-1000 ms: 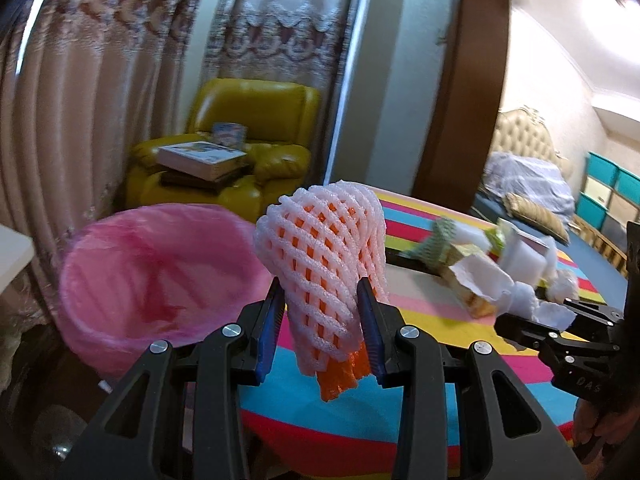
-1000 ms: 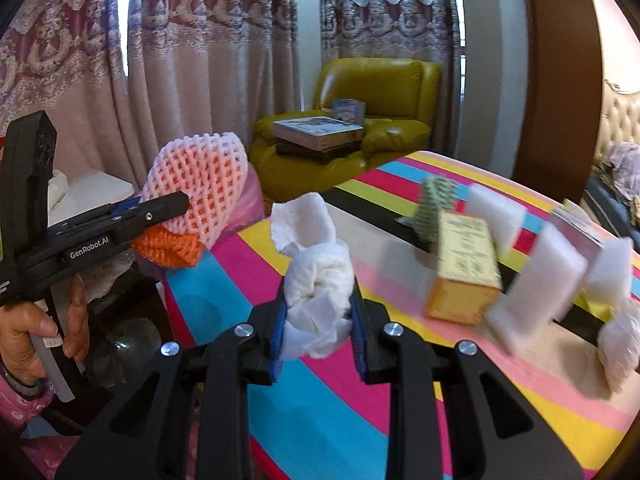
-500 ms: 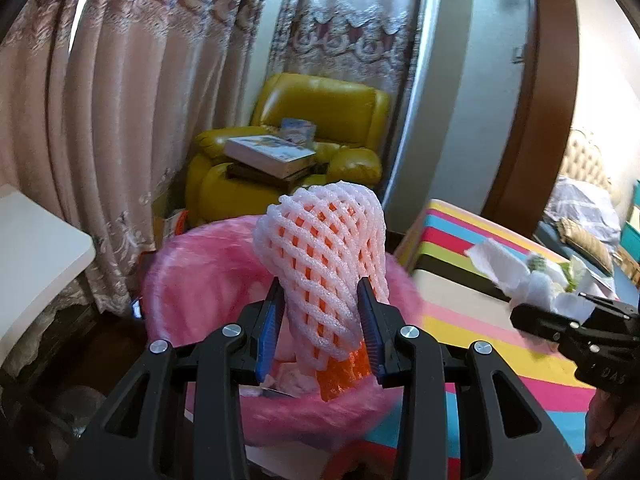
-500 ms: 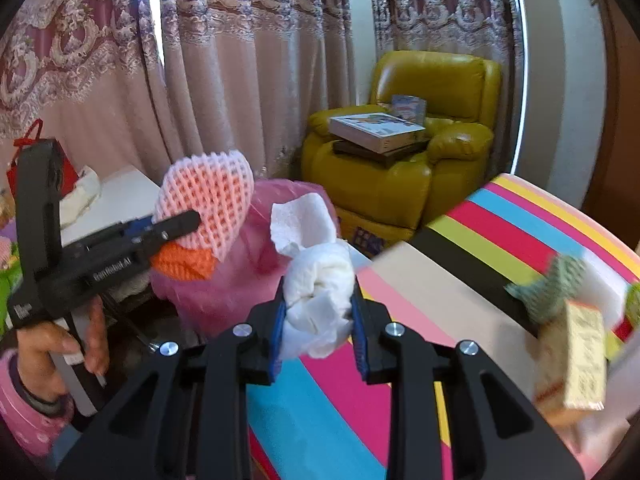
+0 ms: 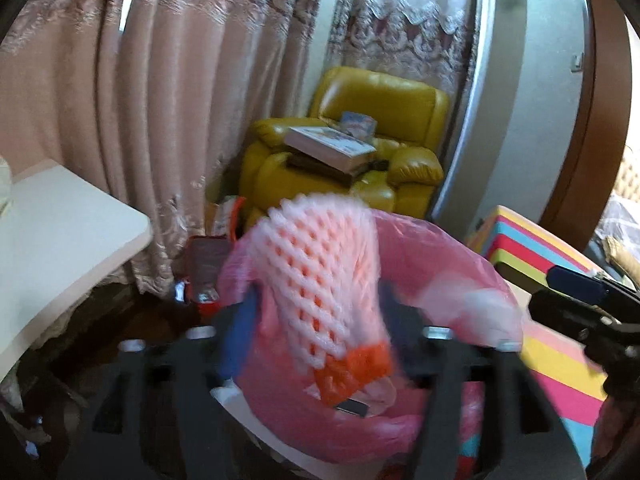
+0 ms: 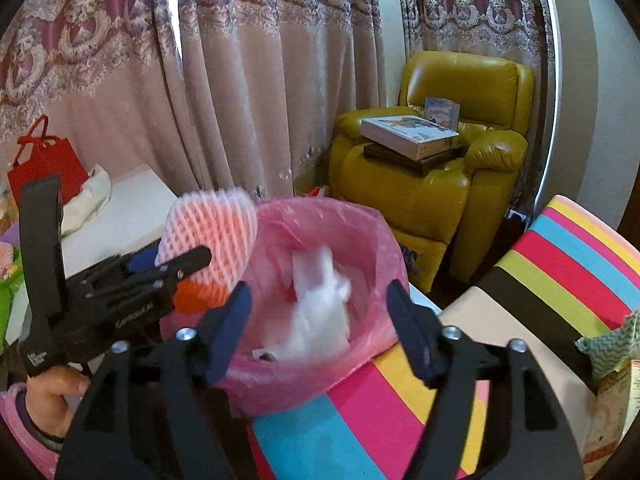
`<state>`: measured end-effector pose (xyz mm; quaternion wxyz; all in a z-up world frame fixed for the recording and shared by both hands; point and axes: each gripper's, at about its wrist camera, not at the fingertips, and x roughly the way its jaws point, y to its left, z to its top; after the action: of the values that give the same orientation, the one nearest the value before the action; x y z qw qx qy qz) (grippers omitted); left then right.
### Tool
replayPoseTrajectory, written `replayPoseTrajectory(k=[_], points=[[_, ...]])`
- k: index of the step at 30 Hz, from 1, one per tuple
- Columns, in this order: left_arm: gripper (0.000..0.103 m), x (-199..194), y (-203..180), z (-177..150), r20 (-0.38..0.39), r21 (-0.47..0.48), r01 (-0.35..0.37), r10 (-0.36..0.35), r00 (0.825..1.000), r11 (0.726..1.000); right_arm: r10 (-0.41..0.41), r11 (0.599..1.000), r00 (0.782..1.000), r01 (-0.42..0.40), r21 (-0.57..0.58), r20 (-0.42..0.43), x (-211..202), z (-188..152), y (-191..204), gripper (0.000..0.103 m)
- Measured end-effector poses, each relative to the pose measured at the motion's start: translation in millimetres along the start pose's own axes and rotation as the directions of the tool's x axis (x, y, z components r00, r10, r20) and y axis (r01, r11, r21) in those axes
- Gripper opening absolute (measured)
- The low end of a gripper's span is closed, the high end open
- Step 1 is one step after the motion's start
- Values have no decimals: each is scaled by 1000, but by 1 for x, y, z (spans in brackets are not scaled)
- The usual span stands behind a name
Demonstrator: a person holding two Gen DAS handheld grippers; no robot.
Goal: Collect trash
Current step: 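Open both tools to drop the tissue and foam net into the bin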
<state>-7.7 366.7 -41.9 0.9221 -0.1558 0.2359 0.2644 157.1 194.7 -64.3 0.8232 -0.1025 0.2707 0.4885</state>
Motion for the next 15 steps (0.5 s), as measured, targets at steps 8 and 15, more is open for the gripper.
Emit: replayPoseTrajectory(k=[8,15], points=[[88,-14,5,-8,25,-39,0,1,1000,999,-42,999,999,42,32,10,-27,-22,-18,69],[90,-18,-24,-15,9,-4,42,-42,999,999,-146,988,989,143,58,35,-71,-51,-51,69]])
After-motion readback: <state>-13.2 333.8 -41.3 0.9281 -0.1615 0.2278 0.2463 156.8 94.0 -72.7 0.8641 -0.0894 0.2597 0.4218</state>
